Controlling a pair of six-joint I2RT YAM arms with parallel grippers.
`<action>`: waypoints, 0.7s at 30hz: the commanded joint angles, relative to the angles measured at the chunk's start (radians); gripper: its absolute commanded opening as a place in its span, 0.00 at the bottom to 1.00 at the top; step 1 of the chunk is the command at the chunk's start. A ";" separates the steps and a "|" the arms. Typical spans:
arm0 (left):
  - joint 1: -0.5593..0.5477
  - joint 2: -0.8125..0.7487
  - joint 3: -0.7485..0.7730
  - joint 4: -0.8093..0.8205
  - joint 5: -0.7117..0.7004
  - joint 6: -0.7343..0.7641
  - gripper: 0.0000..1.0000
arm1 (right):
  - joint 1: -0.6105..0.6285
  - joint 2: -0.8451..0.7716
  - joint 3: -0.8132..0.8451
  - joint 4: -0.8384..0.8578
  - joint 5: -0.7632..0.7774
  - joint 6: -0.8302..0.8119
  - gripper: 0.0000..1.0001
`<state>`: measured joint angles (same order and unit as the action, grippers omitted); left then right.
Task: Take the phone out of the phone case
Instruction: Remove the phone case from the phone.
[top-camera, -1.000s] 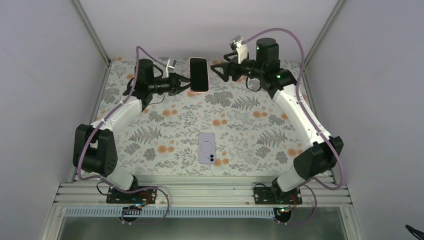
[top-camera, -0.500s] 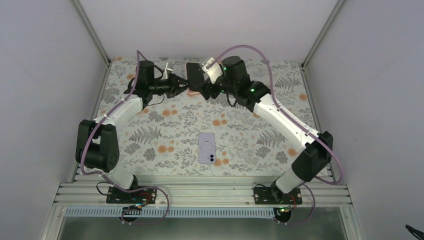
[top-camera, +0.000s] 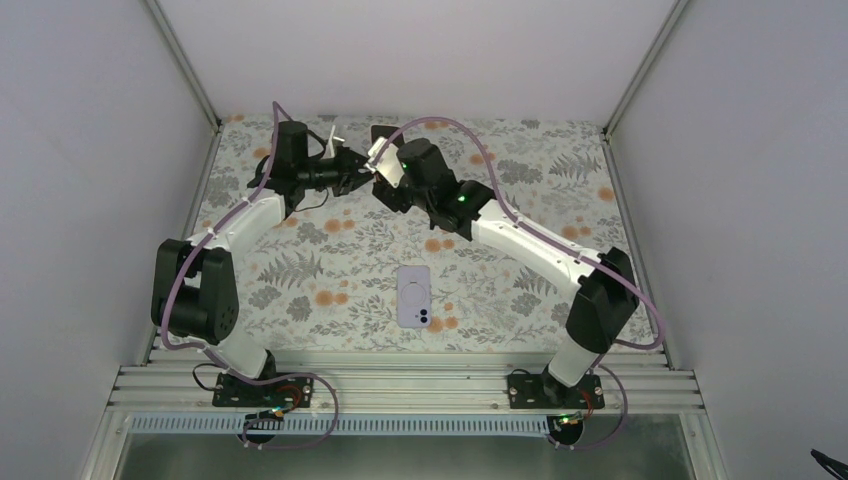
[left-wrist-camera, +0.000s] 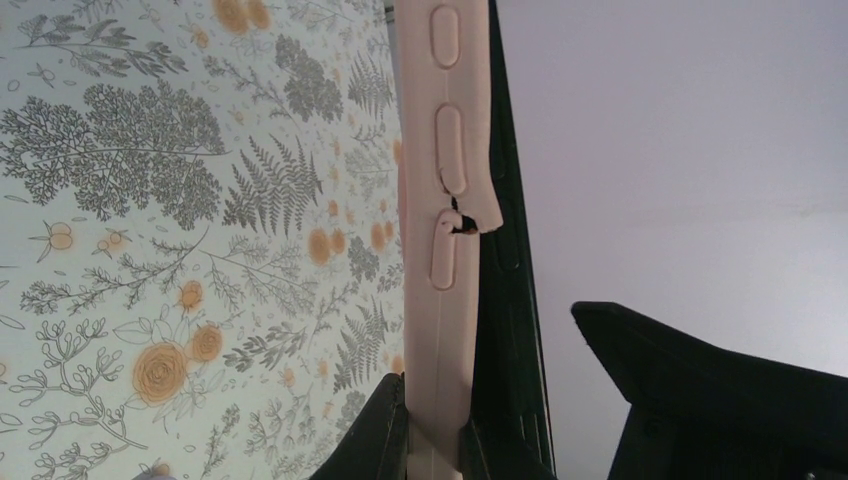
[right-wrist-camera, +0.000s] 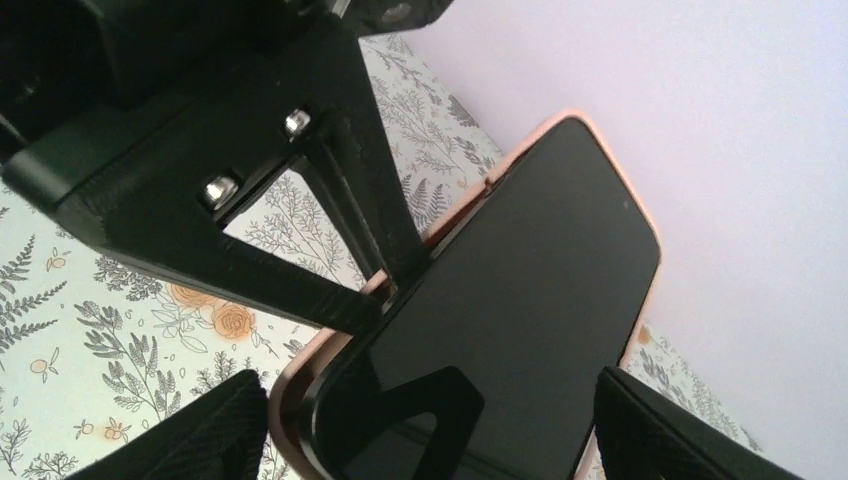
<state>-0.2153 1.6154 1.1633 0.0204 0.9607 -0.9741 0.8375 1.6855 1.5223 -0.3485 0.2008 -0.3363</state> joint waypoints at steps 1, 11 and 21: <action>0.007 0.003 0.036 0.040 0.017 -0.006 0.02 | 0.009 0.019 -0.032 0.088 0.140 -0.057 0.76; 0.008 -0.005 0.027 0.027 0.002 0.009 0.02 | 0.009 0.014 -0.041 0.116 0.162 -0.067 0.78; 0.007 0.001 0.033 0.014 -0.009 0.019 0.02 | 0.007 -0.009 -0.014 0.107 0.136 -0.051 0.79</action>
<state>-0.2142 1.6154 1.1633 0.0124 0.9276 -0.9726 0.8555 1.6909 1.4818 -0.2653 0.3016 -0.3920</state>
